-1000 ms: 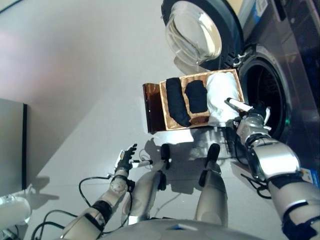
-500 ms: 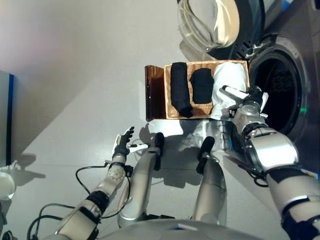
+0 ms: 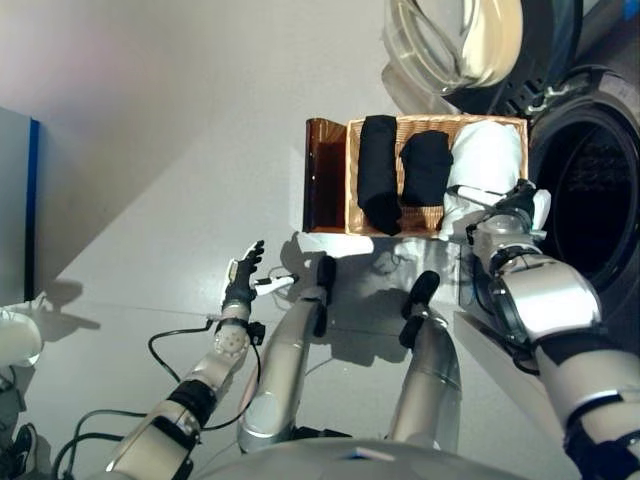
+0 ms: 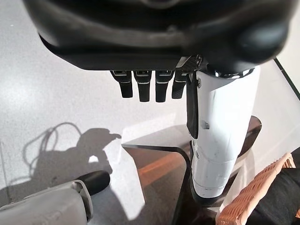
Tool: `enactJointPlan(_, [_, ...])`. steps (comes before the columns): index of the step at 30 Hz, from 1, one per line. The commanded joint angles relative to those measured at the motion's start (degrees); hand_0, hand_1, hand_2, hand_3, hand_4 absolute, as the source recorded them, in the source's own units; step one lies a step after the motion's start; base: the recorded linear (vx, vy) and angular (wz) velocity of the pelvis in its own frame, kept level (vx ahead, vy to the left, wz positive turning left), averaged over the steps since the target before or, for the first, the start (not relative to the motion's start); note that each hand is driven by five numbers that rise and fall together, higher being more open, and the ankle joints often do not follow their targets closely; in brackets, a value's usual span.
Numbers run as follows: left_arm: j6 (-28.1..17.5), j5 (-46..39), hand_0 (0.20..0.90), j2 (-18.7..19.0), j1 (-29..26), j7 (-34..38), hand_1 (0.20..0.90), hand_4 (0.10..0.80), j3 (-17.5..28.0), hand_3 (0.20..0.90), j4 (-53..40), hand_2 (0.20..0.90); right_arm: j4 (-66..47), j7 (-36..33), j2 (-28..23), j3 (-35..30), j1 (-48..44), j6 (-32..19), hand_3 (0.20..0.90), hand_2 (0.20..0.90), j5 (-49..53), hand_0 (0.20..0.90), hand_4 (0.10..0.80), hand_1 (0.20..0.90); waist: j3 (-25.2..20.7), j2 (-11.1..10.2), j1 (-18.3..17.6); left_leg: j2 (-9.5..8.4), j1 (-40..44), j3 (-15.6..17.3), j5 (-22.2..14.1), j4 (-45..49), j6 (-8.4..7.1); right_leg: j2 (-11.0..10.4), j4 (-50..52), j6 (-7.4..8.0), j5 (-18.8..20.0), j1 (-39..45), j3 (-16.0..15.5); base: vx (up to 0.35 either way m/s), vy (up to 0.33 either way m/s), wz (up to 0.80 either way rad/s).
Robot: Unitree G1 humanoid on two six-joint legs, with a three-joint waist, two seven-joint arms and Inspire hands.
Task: Pick up the clothes and place them into the washing machine
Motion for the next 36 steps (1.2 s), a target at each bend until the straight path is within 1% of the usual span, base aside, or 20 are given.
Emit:
enactJointPlan(1, [-3.24, 0.81, 0.900, 2.30, 0.50, 2.26, 0.900, 0.800, 1.00, 0.900, -5.52, 0.900, -0.41, -1.26, -5.14, 4.97, -4.33, -0.06, 0.900, 0.900, -3.31, 0.900, 0.800, 0.900, 0.47, 3.61, 2.15, 0.25, -2.95, 0.25, -3.06, 0.86, -4.06, 1.51, 4.17, -0.79, -9.08, 1.84, -0.48, 0.000, -0.004, 0.12])
enactJointPlan(6, [-2.96, 1.17, 0.900, 2.10, 0.93, 1.77, 0.900, 0.800, 1.21, 0.900, -6.04, 0.900, 0.22, -0.27, -6.18, 5.57, -4.11, 1.16, 0.900, 0.900, -5.57, 0.900, 0.800, 0.900, 0.23, 4.56, 3.01, -0.18, -3.55, -0.17, -2.57, 0.50, -4.03, 1.01, 4.92, -0.79, -9.33, 1.09, -0.61, 0.005, -0.004, 0.04])
enactJointPlan(7, [-3.11, 0.34, 0.900, 1.67, 1.68, 1.45, 0.900, 0.800, 2.00, 0.900, -6.57, 0.900, 0.20, -0.13, -6.51, 5.33, -3.05, 1.29, 0.406, 0.406, -6.15, 0.406, 0.447, 0.406, 0.21, 4.85, 3.35, -0.34, -3.59, -0.38, -2.38, 0.30, -4.03, 0.86, 5.07, -0.80, -9.34, 0.89, -0.52, 0.017, -0.004, 0.08])
enactJointPlan(8, [-3.09, 0.34, 0.900, 1.69, 1.73, 1.44, 0.900, 0.800, 1.98, 0.900, -6.61, 0.900, 0.16, -0.14, -6.52, 5.30, -2.98, 1.31, 0.200, 0.200, -6.16, 0.200, 0.300, 0.200, 0.15, 4.84, 3.36, -0.35, -3.60, -0.39, -2.37, 0.29, -4.03, 0.85, 5.07, -0.80, -9.34, 0.88, -0.53, 0.031, -0.018, 0.06])
enactJointPlan(12, [-3.33, 0.43, 0.900, 1.47, 2.44, 1.17, 0.900, 0.800, 2.70, 0.900, -8.95, 0.900, 0.25, 0.21, -6.95, 4.57, -1.55, 1.73, 0.200, 0.200, -6.46, 0.200, 0.300, 0.200, -0.26, 5.41, 4.26, -0.69, -3.40, -0.69, -2.12, -0.06, -3.90, 0.34, 5.44, -0.71, -9.60, 1.08, -0.73, 0.008, -0.005, 0.00])
enactJointPlan(17, [-3.16, 0.63, 0.900, 1.63, 3.09, 0.93, 0.900, 0.800, 2.85, 0.900, -9.27, 0.900, -0.08, 0.00, -7.17, 4.14, -1.10, 1.62, 0.200, 0.200, -6.44, 0.200, 0.300, 0.200, -0.70, 5.61, 4.45, -0.93, -2.82, -0.73, -2.26, -0.11, -3.79, 0.18, 5.46, -0.61, -9.77, 1.63, -0.81, 0.011, -0.002, 0.02])
enactJointPlan(24, [-2.79, 0.50, 0.900, 1.41, 4.10, 0.63, 0.900, 0.800, 2.89, 0.900, -6.70, 0.900, -0.74, -1.51, -7.80, 2.45, -0.38, 1.06, 0.200, 0.200, -5.39, 0.200, 0.300, 0.200, -1.50, 5.69, 4.12, -0.90, -0.55, -0.65, -2.12, -1.43, -3.79, 0.28, 3.96, -0.37, -9.27, 3.81, -0.58, 0.005, 0.001, 0.00])
enactJointPlan(28, [-2.48, 0.27, 0.900, 1.45, 4.43, 0.47, 0.900, 0.800, 2.49, 0.900, -3.84, 0.900, -2.18, -3.57, -9.61, 1.06, -1.33, -0.08, 0.200, 0.200, -3.18, 0.200, 0.300, 0.200, -2.69, 5.47, 3.56, -0.78, 2.89, -0.28, -1.65, -3.91, -3.99, 0.43, 0.76, 0.14, -8.12, 7.38, -0.66, 0.033, 0.004, -0.04])
enactJointPlan(29, [-2.49, 0.11, 0.900, 1.42, 4.55, 0.44, 0.900, 0.800, 2.43, 0.900, -3.49, 0.900, -3.02, -3.96, -9.60, 0.60, -1.03, -0.62, 0.200, 0.200, -2.52, 0.200, 0.300, 0.200, -2.93, 5.32, 3.20, -0.70, 3.86, -0.16, -1.53, -4.61, -4.04, 0.61, 0.03, 0.25, -7.87, 8.24, -0.61, 0.063, 0.028, -0.05])
enactJointPlan(30, [-2.51, -0.39, 0.900, 2.04, 4.37, 0.73, 0.900, 0.800, 2.81, 0.900, -2.27, 0.900, -5.99, -5.20, -10.32, 0.91, -2.68, -2.02, 0.200, 0.200, -0.93, 0.200, 0.300, 0.200, -3.43, 4.42, 1.78, -0.51, 5.62, 0.17, -1.31, -5.94, -4.21, 1.19, -1.84, 0.50, -7.14, 9.90, -0.06, 0.072, 0.032, -0.05])
enactJointPlan(31, [-2.41, -0.42, 0.900, 1.67, 4.16, 0.84, 0.900, 0.800, 2.77, 0.900, -1.32, 0.900, -7.58, -5.46, -9.41, -0.17, -1.33, -2.97, 0.200, 0.200, 0.22, 0.200, 0.300, 0.200, -3.40, 4.18, 1.02, -0.47, 6.70, 0.39, -1.20, -6.70, -4.26, 1.31, -2.84, 0.67, -6.81, 10.96, -0.02, -0.018, 0.055, -0.03])
enactJointPlan(32, [-2.32, -0.43, 0.900, 1.48, 3.95, 0.94, 0.900, 0.800, 2.49, 0.900, 0.11, 0.900, -8.43, -6.07, -8.73, -0.82, -0.22, -3.76, 0.200, 0.200, 0.97, 0.200, 0.300, 0.200, -3.38, 4.17, 0.55, -0.32, 7.18, 0.99, 0.61, -7.63, -3.93, 1.33, -4.31, 0.36, -4.82, 11.74, -0.62, 0.043, 0.017, -0.06])
enactJointPlan(33, [-2.34, -0.44, 0.900, 1.46, 3.97, 0.93, 0.900, 0.800, 2.46, 0.900, 0.21, 0.900, -8.46, -6.10, -8.70, -0.83, -0.12, -3.74, 0.200, 0.200, 0.96, 0.200, 0.300, 0.200, -3.61, 4.01, 0.55, -0.42, 7.98, 0.50, -0.87, -7.67, -4.31, 1.41, -4.14, 0.86, -6.28, 12.41, -0.12, -0.046, 0.029, -0.13])
enactJointPlan(34, [-2.27, -0.30, 0.900, 1.23, 3.70, 1.00, 0.900, 0.800, 1.87, 0.900, 1.22, 0.900, -10.23, -6.52, -7.74, -2.87, 0.72, -5.74, 0.200, 0.200, 4.47, 0.200, 0.300, 0.200, -3.59, 4.13, 0.00, -0.31, 8.44, 1.01, 0.88, -8.43, -4.05, 1.48, -5.63, 0.54, -4.43, 13.34, -0.78, 0.056, 0.011, -0.18])
enactJointPlan(35, [-2.37, -0.47, 0.900, 1.04, 3.58, 1.28, 0.900, 0.800, 1.60, 0.900, 1.98, 0.900, -12.71, -6.84, -6.34, -5.71, 2.04, -8.27, 0.200, 0.200, 9.33, 0.200, 0.300, 0.200, -3.78, 4.10, -0.68, -0.33, 9.61, 1.07, 0.91, -9.21, -4.05, 1.62, -6.69, 0.81, -4.20, 14.46, -0.72, -0.020, 0.037, -0.18])
enactJointPlan(36, [-2.30, -0.43, 0.900, 0.82, 3.61, 1.31, 0.900, 0.800, 1.41, 0.900, 2.54, 0.900, -14.36, -6.96, -5.17, -7.44, 3.56, -9.49, 0.200, 0.200, 11.44, 0.200, 0.300, 0.200, -3.96, 4.08, -1.17, -0.37, 10.61, 1.12, 0.96, -9.87, -4.06, 1.68, -7.52, 0.98, -3.89, 15.36, -0.68, 0.102, 0.054, -0.13])
